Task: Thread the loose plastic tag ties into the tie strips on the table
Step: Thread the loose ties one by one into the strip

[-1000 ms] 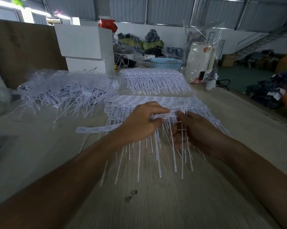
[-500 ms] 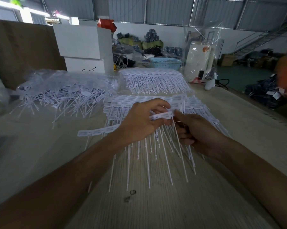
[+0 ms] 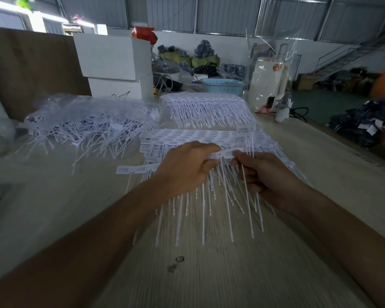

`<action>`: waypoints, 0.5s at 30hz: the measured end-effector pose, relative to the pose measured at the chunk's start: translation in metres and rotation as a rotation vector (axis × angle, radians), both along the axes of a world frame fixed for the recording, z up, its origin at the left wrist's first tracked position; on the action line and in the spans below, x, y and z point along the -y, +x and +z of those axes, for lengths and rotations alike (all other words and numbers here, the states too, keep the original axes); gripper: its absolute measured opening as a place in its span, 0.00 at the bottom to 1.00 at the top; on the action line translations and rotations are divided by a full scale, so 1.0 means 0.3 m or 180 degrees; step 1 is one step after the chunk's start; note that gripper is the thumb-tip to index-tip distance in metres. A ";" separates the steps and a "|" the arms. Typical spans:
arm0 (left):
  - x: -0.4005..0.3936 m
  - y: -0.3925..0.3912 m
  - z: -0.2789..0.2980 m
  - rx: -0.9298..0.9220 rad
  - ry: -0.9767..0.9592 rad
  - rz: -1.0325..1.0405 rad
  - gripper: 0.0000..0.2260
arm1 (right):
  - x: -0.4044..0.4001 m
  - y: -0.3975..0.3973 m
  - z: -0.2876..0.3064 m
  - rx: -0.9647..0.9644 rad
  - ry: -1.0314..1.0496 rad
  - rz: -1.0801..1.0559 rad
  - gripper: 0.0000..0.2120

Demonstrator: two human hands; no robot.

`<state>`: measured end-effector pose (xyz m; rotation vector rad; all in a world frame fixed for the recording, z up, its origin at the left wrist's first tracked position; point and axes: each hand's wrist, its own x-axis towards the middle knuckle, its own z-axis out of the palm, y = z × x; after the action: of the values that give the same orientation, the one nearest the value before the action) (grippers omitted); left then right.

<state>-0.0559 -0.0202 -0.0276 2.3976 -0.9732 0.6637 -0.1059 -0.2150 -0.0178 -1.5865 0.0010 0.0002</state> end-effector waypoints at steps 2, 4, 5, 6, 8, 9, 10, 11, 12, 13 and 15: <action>-0.003 -0.004 0.005 0.0165 0.0011 -0.0111 0.11 | 0.002 0.000 -0.001 0.0082 -0.0106 0.0013 0.14; -0.005 -0.003 0.005 0.0148 0.0057 -0.0206 0.12 | 0.002 0.001 -0.001 0.0175 -0.0238 0.0012 0.14; -0.006 -0.001 0.003 0.0051 0.0043 -0.0267 0.12 | 0.002 0.000 -0.001 0.0214 -0.0300 0.0010 0.14; -0.006 0.004 0.003 -0.0097 -0.0022 -0.0337 0.12 | 0.001 -0.001 0.000 0.0247 -0.0349 0.0008 0.14; -0.006 0.015 0.005 -0.0470 -0.0272 -0.0469 0.11 | 0.000 -0.004 -0.001 0.0293 -0.0391 0.0008 0.14; -0.008 0.021 0.007 -0.0664 -0.0399 -0.0540 0.11 | -0.002 -0.006 -0.002 0.0307 -0.0393 -0.0003 0.14; -0.009 0.027 0.008 -0.0837 -0.0519 -0.0622 0.11 | -0.005 -0.007 -0.004 0.0320 -0.0398 -0.0024 0.13; -0.010 0.029 0.010 -0.0984 -0.0623 -0.0702 0.11 | -0.007 -0.008 -0.005 0.0333 -0.0402 -0.0047 0.13; -0.011 0.031 0.012 -0.1087 -0.0701 -0.0760 0.11 | -0.010 -0.008 -0.005 0.0339 -0.0392 -0.0059 0.13; -0.010 0.033 0.013 -0.1127 -0.0768 -0.0791 0.11 | -0.011 -0.008 -0.005 0.0333 -0.0366 -0.0050 0.13; -0.010 0.036 0.007 -0.1093 -0.0880 -0.0777 0.09 | -0.010 -0.009 0.000 0.0288 -0.0299 0.0035 0.14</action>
<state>-0.0450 -0.0174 -0.0254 2.0212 -0.9360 0.2642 -0.1086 -0.2120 -0.0178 -1.6792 -0.0794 -0.0637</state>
